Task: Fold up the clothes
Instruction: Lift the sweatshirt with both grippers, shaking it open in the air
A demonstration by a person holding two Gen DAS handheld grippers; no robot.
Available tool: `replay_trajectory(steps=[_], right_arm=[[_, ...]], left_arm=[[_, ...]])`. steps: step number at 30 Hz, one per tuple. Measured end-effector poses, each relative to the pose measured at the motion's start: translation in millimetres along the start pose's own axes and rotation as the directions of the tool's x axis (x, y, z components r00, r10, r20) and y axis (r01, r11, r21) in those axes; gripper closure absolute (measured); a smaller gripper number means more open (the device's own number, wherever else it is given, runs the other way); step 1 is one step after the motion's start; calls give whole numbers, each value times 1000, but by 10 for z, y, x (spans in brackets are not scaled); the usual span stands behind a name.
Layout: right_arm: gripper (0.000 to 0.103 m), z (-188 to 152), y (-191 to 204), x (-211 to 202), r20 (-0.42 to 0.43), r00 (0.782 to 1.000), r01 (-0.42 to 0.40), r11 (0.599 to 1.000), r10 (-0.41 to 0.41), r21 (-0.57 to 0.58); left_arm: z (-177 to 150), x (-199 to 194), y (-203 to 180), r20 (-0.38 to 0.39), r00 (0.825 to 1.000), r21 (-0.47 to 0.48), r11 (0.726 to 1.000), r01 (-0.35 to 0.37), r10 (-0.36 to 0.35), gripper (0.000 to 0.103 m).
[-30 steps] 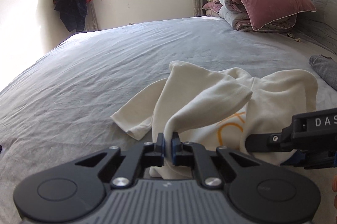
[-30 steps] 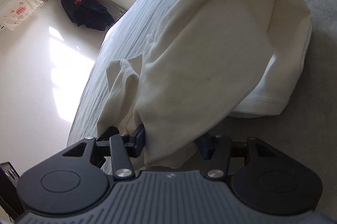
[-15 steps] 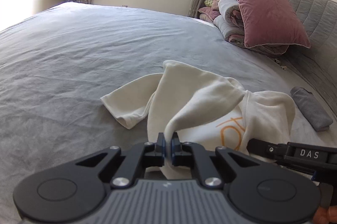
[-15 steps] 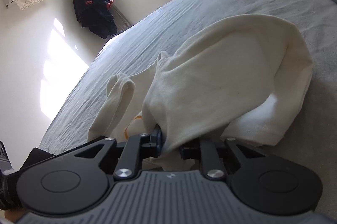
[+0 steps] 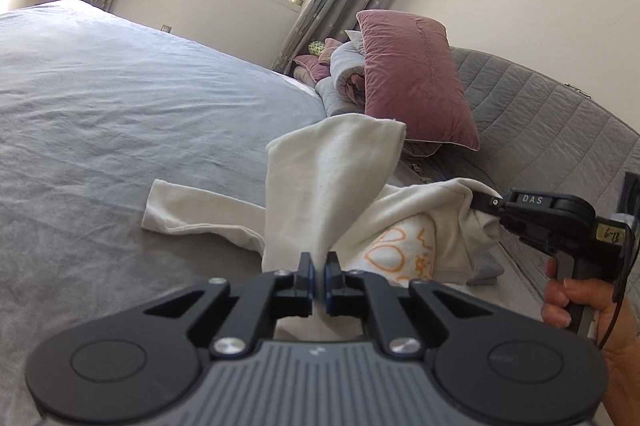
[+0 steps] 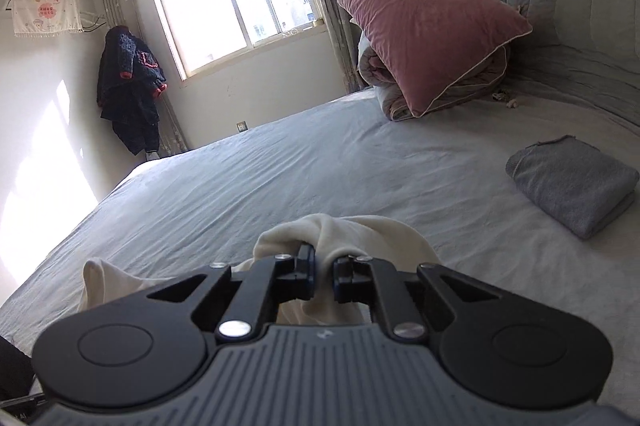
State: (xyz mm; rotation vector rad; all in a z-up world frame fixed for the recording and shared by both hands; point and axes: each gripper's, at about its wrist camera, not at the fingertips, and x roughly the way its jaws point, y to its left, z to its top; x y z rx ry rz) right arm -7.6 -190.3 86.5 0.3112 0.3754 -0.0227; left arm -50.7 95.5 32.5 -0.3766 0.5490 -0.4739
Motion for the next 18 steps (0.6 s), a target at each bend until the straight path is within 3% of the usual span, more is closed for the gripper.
replay_trajectory(steps=[10,18], right_arm=[[94,290,286,147,79,996,57,992,-48,-117],[94,313,654,383,89,995,-23,993,33,-116]], left_arm=[[-249,-179,-120,-100,991,105,990,99,-89,98],[-463,-291,-48,-171,983,168,981,98,-69,98]])
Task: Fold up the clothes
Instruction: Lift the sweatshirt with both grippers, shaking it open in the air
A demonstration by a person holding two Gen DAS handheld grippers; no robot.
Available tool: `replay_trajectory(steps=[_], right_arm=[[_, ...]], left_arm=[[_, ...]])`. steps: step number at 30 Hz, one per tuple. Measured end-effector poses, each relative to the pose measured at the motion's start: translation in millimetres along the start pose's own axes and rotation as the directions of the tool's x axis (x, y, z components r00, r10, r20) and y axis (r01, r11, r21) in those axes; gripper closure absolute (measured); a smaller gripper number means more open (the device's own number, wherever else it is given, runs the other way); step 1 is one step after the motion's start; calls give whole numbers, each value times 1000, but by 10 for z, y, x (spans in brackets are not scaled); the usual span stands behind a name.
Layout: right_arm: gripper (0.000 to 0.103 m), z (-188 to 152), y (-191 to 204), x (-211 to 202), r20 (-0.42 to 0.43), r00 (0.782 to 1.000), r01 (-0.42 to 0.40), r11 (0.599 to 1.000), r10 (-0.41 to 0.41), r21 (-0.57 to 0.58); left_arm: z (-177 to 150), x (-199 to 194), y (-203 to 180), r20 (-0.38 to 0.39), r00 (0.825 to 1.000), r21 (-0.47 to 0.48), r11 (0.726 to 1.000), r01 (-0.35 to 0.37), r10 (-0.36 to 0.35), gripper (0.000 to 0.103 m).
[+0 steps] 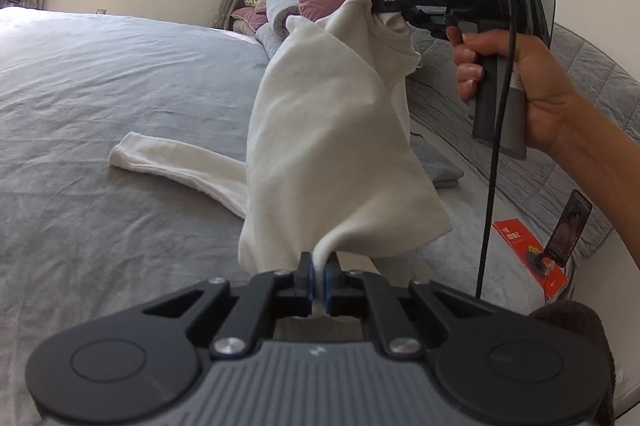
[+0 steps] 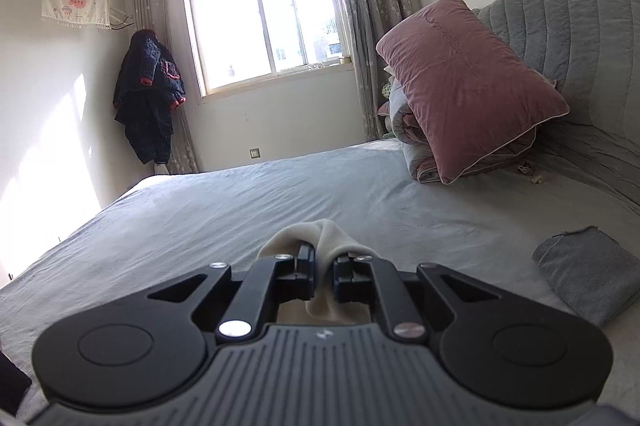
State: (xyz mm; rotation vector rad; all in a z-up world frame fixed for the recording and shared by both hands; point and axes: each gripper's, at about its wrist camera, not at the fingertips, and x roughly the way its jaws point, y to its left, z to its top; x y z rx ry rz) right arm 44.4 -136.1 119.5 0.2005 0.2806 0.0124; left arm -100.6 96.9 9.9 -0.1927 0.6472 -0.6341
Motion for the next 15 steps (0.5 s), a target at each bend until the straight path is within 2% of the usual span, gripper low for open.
replay_trajectory(steps=[4,9,15], right_arm=[[94,33,284,214,7,999,-52,999,52,0],[94,39,612,521,7,994,-105,994,105,-9],[94,-75,1046,878,-20,985,-174,984,174,-31]], left_arm=[[-53,-63,90,0,1000,-14,1000,-21,21,98],[-53,-129,272,18,997,-59,995,-80,81,98],[12,-203,581,19,981,-157,970,-186,192,98]])
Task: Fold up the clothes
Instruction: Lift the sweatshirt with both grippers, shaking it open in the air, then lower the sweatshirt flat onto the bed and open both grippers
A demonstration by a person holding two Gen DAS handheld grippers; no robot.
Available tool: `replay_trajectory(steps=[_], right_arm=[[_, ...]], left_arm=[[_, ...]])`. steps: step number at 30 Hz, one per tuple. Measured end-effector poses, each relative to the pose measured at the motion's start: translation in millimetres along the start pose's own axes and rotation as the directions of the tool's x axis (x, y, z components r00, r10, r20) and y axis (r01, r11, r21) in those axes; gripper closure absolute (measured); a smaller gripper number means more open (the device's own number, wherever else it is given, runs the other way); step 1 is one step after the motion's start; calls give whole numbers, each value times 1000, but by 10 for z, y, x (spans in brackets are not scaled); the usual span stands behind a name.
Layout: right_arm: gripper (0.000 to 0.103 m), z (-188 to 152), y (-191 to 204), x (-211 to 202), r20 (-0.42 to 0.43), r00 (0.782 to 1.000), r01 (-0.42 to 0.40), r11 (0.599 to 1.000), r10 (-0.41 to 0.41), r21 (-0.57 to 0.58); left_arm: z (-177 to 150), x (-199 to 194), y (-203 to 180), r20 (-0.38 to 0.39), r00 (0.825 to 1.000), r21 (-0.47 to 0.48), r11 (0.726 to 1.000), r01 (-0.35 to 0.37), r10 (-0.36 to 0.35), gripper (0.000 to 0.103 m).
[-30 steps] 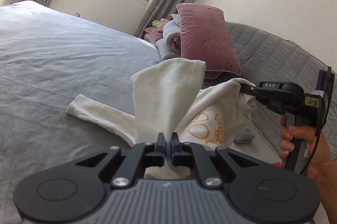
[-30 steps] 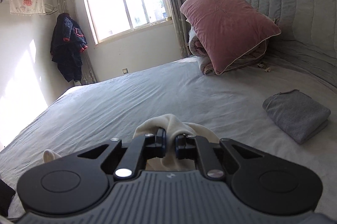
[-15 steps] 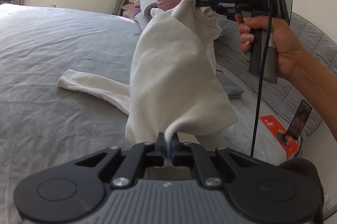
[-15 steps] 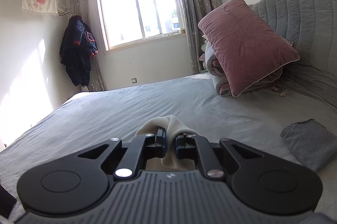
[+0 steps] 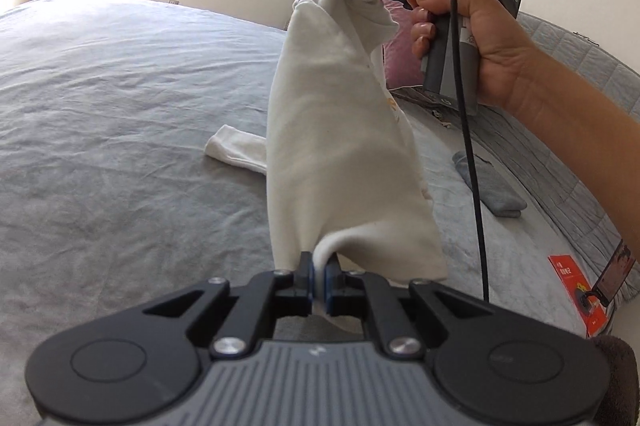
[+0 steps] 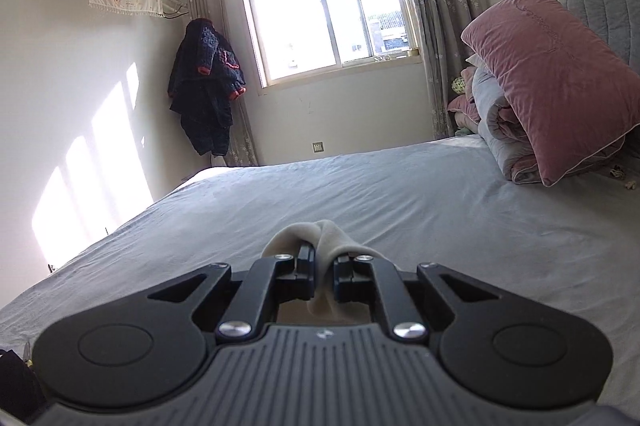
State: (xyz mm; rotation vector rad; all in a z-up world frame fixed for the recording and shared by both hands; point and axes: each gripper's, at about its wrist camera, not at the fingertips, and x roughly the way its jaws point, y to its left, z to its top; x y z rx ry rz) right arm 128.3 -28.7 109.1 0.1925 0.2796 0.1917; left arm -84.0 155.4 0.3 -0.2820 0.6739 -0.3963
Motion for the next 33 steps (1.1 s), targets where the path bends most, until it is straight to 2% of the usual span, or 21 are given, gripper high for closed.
replay_trajectory(steps=[4,8,15,19,22,24,26,28,29,31,32,33], right_arm=[[93,-88,247,309,-27,999,-32,999,32,0],[93,-167,459,599,-41,997,-61,998,61,-1],[92,-381,690,990,-94,992,-81,997,80,-4],[91,-540,709,1157,-146,987,-74,997,73,-1],[87,-628,716,1195,-189,980,-69,998,69,6],[86,-685,722,1220,-217,974,-65,998,65,10],[86,-716,735,1221,-244,968,-64,998,62,-2],[85,-722,706,1167,-255,964,-74,997,71,-2],[81,-723,687,1135,-261,962,-80,997,77,-2],[64,-705,623,1036,-261,961,-93,996,90,2],[52,-700,591,980,-256,961,-104,995,101,3],[50,-686,562,925,-256,961,-108,994,103,-5]], left_arm=[[87,26,156,12,995,-50,994,-95,96,98],[220,58,385,17,979,-137,970,-201,205,98],[393,124,738,-14,964,-295,920,-258,266,96],[423,164,858,-26,960,-342,900,-270,278,96],[450,215,906,-29,952,-357,886,-296,306,89],[466,229,921,-28,948,-371,877,-304,317,75],[488,218,906,-18,943,-374,872,-315,333,67],[511,209,884,-9,936,-373,868,-329,351,64],[523,217,873,-6,934,-373,866,-333,357,60],[543,234,852,-5,934,-379,864,-331,356,56],[557,250,840,-7,938,-380,867,-323,346,52],[572,266,827,-10,943,-382,870,-312,334,50]])
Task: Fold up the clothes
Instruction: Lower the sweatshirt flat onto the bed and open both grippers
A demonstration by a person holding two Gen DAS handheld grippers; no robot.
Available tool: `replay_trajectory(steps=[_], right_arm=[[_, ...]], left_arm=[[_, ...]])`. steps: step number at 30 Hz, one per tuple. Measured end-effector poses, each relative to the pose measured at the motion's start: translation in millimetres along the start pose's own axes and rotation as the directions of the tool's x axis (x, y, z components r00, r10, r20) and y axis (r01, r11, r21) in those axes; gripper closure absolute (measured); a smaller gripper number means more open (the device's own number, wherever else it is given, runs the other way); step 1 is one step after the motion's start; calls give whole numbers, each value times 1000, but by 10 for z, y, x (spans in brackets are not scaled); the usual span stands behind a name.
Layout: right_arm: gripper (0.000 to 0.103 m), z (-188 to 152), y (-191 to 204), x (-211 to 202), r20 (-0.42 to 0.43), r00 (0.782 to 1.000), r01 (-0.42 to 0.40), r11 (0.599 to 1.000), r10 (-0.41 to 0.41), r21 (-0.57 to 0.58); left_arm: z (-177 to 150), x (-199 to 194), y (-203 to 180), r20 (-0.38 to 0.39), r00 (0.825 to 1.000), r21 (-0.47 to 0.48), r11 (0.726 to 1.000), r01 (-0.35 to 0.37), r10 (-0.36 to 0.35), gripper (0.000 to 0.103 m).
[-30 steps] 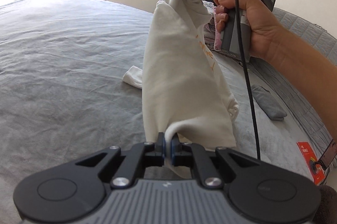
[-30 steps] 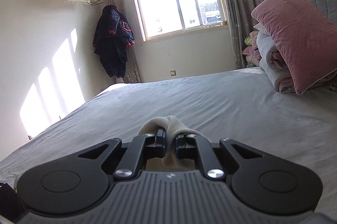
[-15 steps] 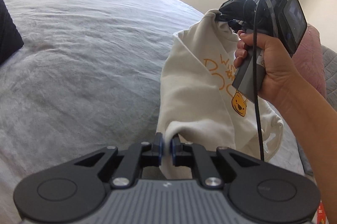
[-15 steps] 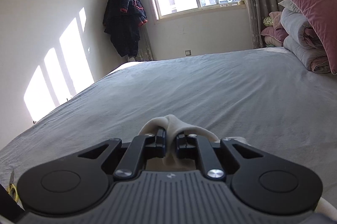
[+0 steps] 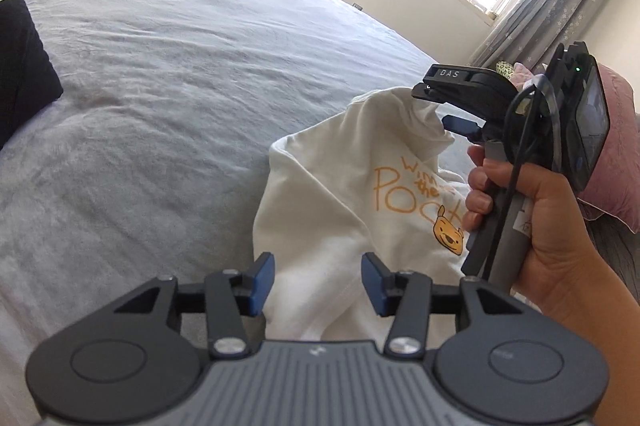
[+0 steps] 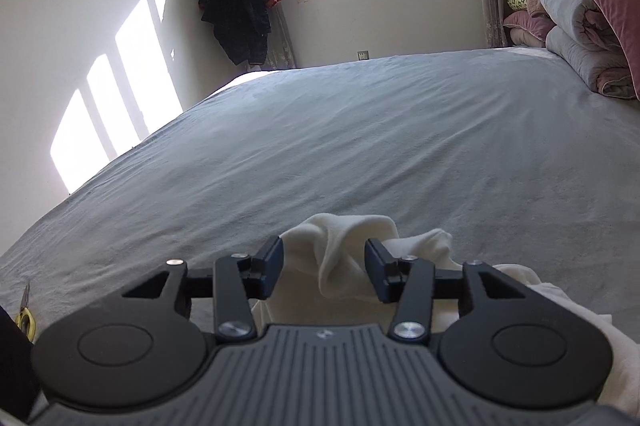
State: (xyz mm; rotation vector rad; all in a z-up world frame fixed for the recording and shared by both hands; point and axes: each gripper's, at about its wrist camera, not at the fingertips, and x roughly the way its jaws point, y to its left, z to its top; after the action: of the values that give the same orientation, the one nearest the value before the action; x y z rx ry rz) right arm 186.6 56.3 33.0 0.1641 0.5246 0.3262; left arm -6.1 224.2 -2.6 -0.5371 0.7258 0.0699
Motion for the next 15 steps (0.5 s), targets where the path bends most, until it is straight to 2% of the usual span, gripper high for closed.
replay_trajectory(steps=[5,10,15], right_arm=[[50,-2,-137,-255,-25,1000,0,1000,0,-8],[44,-13,-327,-476,-41,999,12,999,-10,50],[42,-116,-578,-734,-55,997,62,998,-60,33]], left_arm=[[3,-8,-134,0,1000,16,999,28,-28,42],[-1,32,-251,-2,1000,26,999,20,-20,42],[-43,106,-399,-28,999,38,999,39,-38,42]])
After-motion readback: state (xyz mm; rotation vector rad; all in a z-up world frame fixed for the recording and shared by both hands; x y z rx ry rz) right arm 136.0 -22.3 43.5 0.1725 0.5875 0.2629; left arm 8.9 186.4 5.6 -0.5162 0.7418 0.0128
